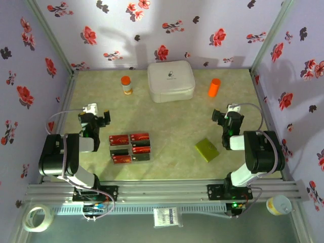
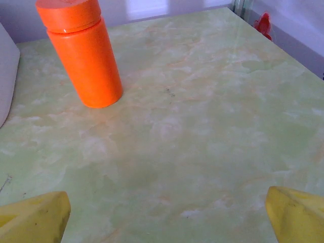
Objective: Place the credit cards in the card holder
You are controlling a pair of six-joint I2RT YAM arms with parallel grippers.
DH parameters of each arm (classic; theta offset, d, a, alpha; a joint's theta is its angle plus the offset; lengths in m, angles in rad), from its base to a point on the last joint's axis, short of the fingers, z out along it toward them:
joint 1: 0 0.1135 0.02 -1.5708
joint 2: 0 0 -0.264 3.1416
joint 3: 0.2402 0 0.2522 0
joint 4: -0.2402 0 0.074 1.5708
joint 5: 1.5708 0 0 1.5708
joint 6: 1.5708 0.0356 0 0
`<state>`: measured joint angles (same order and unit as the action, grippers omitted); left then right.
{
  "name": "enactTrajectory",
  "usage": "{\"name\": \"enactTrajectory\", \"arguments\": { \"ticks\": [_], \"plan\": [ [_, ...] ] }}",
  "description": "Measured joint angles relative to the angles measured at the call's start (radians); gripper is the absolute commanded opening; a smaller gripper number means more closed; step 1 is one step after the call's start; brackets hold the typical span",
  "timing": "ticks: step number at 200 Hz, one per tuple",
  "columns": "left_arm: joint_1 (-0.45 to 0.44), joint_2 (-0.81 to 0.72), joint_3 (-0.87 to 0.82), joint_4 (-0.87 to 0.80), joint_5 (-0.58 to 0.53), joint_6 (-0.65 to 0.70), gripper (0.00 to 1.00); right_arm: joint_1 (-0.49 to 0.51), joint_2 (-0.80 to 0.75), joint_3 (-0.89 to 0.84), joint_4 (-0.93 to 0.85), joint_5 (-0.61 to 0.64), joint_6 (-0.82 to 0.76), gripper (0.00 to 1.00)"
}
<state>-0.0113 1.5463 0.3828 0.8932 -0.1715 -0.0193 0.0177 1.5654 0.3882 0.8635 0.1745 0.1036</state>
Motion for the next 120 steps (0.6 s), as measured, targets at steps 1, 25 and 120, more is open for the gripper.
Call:
{"name": "enactTrajectory", "arguments": {
  "ticks": [1,25,120],
  "plan": [
    [0.0,0.0,0.0,0.0,0.0,0.0,1.0,0.0,0.0,0.0,0.0,0.0,0.0,0.99],
    [0.0,0.0,0.0,0.0,0.0,0.0,1.0,0.0,0.0,0.0,0.0,0.0,0.0,0.99],
    [0.0,0.0,0.0,-0.007,0.0,0.0,1.0,0.0,0.0,0.0,0.0,0.0,0.0,0.99]
  ]
}}
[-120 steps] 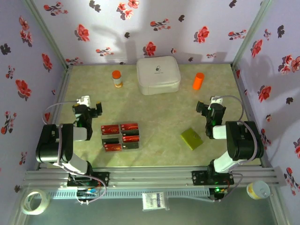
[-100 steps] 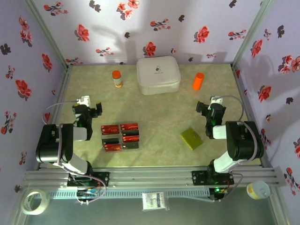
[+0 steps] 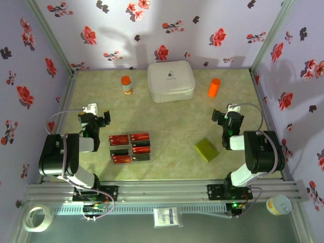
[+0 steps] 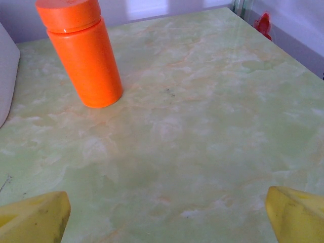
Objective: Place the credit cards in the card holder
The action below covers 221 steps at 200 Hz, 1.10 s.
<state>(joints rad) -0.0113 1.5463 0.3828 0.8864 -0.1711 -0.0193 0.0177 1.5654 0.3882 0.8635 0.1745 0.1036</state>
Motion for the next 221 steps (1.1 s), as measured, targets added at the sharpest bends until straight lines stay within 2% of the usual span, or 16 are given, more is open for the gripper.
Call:
{"name": "enactTrajectory", "arguments": {
  "ticks": [88,111,128,152,182,199,221],
  "plan": [
    [0.0,0.0,0.0,-0.008,0.0,0.0,1.0,0.0,-0.007,-0.001,-0.004,-0.01,0.0,0.99],
    [0.0,-0.022,0.01,-0.06,-0.019,-0.013,1.0,0.0,-0.153,-0.001,-0.124,0.001,0.002,0.99],
    [0.001,-0.08,0.054,-0.181,-0.065,-0.038,1.0,0.0,-0.319,0.043,-0.275,0.01,0.049,0.99],
    [0.003,-0.212,0.148,-0.361,-0.144,-0.097,1.0,-0.005,-0.482,0.193,-0.506,0.037,0.236,0.99],
    [0.003,-0.388,0.306,-0.711,-0.223,-0.273,1.0,0.009,-0.569,0.284,-0.653,-0.143,0.365,0.99],
    [0.003,-0.459,0.377,-0.933,-0.238,-0.427,1.0,0.104,-0.559,0.3,-0.753,-0.222,0.385,0.97],
    [0.003,-0.537,0.375,-1.191,-0.228,-0.615,1.0,0.347,-0.535,0.301,-0.893,-0.25,0.38,0.94]
  ]
}}
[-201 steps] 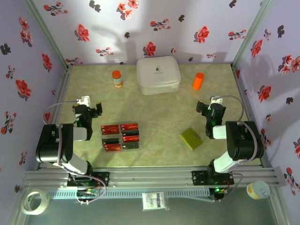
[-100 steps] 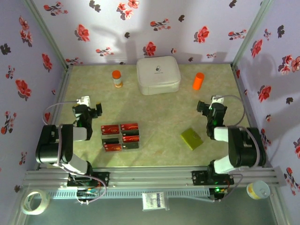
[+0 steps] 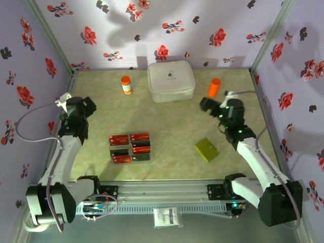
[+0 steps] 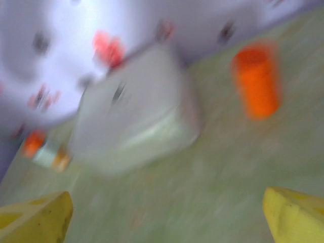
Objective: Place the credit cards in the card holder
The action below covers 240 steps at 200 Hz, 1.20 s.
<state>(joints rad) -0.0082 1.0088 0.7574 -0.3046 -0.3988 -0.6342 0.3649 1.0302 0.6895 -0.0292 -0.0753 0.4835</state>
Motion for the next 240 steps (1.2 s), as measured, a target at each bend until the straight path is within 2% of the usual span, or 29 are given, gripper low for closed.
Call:
{"name": "enactTrajectory", "arguments": {
  "ticks": [24,52,73,92,134,240],
  "plan": [
    [-0.004,-0.071,-0.081,-0.205,0.018,-0.148,1.0,0.281,0.038,0.0,-0.094,0.024,-0.004,0.92],
    [-0.006,-0.151,-0.174,-0.365,0.02,-0.252,1.0,0.592,0.143,0.006,-0.162,0.129,-0.012,0.92],
    [-0.008,-0.17,-0.206,-0.422,0.02,-0.293,1.0,0.772,0.257,0.04,-0.207,0.224,-0.025,0.92],
    [-0.019,-0.165,-0.221,-0.443,0.021,-0.308,1.0,0.88,0.364,0.09,-0.229,0.302,-0.039,0.93],
    [-0.072,-0.118,-0.23,-0.442,0.021,-0.314,1.0,0.978,0.558,0.216,-0.241,0.422,-0.065,0.95],
    [-0.176,-0.009,-0.254,-0.353,0.025,-0.336,1.0,0.977,0.707,0.26,-0.224,0.566,-0.056,0.96]
  ]
}}
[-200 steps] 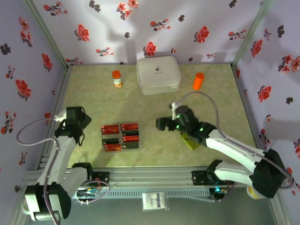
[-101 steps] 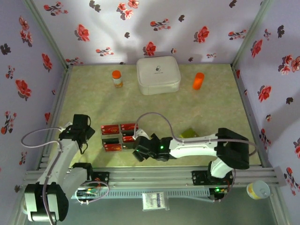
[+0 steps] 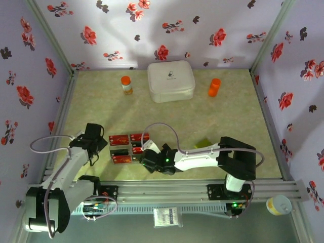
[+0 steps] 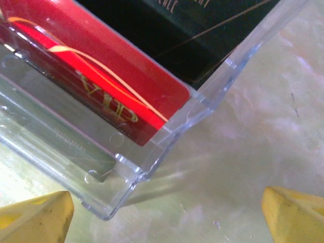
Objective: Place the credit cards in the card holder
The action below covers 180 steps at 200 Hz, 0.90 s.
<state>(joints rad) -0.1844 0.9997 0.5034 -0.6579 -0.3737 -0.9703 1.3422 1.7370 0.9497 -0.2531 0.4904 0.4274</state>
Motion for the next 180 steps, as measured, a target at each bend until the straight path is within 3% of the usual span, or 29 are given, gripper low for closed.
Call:
{"name": "enactTrajectory", "arguments": {
  "ticks": [72,180],
  "plan": [
    [-0.05,0.137,0.031,0.075,0.007,-0.019,1.0,-0.117,0.01,0.001,0.024,0.047,0.023,0.96],
    [-0.185,0.538,0.325,0.213,0.007,-0.018,1.0,-0.336,0.012,-0.018,0.069,0.065,0.019,0.96]
  ]
}}
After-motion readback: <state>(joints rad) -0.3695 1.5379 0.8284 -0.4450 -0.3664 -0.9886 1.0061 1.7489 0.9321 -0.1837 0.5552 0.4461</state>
